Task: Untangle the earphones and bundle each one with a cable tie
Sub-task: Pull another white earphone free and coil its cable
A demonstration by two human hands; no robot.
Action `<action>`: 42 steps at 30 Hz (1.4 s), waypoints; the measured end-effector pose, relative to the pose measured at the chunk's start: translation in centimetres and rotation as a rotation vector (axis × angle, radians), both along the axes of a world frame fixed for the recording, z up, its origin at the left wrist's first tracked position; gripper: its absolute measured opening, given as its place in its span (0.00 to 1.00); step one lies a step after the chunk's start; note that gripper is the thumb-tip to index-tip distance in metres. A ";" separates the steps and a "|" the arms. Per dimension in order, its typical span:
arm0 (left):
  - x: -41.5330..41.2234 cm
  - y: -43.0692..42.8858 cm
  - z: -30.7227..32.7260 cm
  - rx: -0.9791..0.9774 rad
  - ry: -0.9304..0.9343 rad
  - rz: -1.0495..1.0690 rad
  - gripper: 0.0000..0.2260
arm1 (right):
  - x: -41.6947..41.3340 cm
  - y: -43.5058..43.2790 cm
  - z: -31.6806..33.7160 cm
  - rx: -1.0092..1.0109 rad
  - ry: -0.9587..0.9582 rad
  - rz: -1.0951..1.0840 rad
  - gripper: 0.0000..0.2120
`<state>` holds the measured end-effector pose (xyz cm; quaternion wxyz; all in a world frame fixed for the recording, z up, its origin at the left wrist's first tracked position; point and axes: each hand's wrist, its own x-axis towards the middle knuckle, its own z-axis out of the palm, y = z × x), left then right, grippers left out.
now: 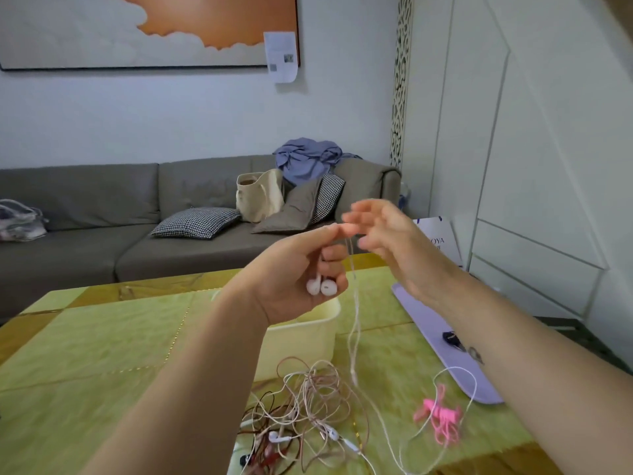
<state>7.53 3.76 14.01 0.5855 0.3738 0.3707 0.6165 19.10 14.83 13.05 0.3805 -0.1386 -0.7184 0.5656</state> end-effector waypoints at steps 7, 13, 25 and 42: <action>0.7 -0.4 0.7 0.180 -0.303 0.075 0.10 | 0.0 -1.4 -1.6 -0.434 0.020 0.332 0.10; -0.8 0.9 -0.8 0.182 -0.315 0.425 0.08 | 0.7 -1.9 -2.8 0.395 -0.533 0.052 0.08; 0.1 0.5 -3.8 0.106 0.324 0.351 0.16 | 2.2 -3.7 4.1 0.747 -0.641 0.004 0.11; 2.6 -1.7 -5.1 0.049 -0.040 -0.037 0.14 | 1.4 0.0 -2.6 -0.063 -0.261 0.215 0.13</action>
